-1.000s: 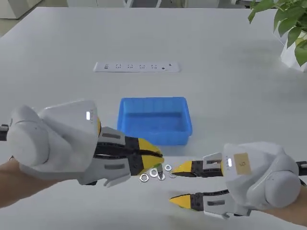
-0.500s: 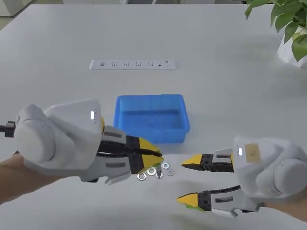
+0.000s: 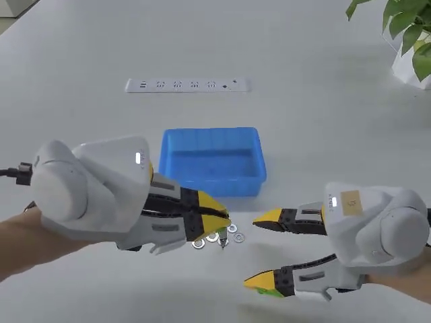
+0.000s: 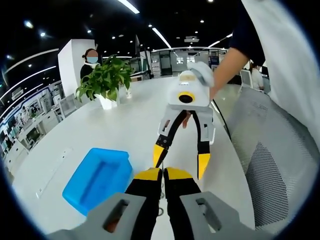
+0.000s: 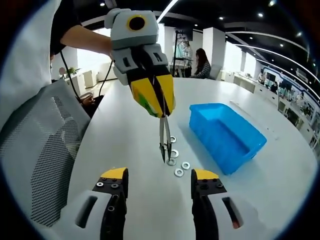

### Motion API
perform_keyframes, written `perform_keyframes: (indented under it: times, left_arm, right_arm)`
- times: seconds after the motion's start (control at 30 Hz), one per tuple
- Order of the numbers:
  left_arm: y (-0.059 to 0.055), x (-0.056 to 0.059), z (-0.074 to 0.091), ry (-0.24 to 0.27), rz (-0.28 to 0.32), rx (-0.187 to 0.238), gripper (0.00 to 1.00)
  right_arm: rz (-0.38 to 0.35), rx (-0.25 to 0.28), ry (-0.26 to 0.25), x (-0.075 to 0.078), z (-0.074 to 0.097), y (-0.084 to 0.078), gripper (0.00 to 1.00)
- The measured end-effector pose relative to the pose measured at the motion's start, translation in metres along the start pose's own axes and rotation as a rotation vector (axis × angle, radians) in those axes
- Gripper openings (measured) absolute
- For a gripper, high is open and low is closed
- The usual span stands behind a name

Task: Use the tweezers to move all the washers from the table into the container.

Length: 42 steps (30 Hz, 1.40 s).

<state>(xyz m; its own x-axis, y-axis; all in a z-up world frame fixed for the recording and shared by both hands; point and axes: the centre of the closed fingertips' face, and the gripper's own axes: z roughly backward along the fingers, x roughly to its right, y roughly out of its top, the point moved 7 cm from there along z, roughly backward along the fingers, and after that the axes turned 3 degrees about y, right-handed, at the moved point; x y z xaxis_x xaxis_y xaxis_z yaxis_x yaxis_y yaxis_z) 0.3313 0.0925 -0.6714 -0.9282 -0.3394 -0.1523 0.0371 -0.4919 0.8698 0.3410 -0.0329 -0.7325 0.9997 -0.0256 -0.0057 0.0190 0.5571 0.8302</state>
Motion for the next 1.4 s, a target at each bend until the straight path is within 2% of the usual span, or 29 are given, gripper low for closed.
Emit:
perform_keyframes:
  times: [0.3, 0.33, 0.57, 0.73, 0.97, 1.03, 1.4]
  left_arm:
    - [0.001, -0.001, -0.002, 0.002, -0.002, 0.0, 0.06]
    - [0.001, 0.0, -0.002, -0.003, 0.011, 0.008, 0.06]
    - [-0.002, -0.006, 0.003, -0.005, 0.036, -0.003, 0.06]
    - [-0.003, -0.007, 0.004, -0.024, 0.052, -0.016, 0.06]
    - [0.0, -0.008, -0.001, -0.039, 0.073, -0.02, 0.06]
    - [0.0, -0.008, -0.002, -0.046, 0.073, -0.018, 0.06]
    - [0.001, -0.011, -0.004, -0.082, 0.079, -0.036, 0.06]
  right_arm:
    - [-0.021, 0.02, 0.002, 0.002, -0.001, 0.004, 0.51]
    - [-0.02, 0.02, 0.003, 0.002, -0.001, 0.004, 0.51]
    - [-0.021, 0.011, 0.028, 0.003, -0.004, 0.004, 0.51]
    - [-0.013, 0.005, 0.05, 0.007, -0.009, 0.006, 0.51]
    - [0.005, 0.016, 0.074, 0.011, -0.019, 0.017, 0.51]
    - [0.014, 0.003, 0.106, 0.012, -0.023, 0.018, 0.48]
    - [0.044, -0.022, 0.16, 0.02, -0.04, 0.022, 0.33]
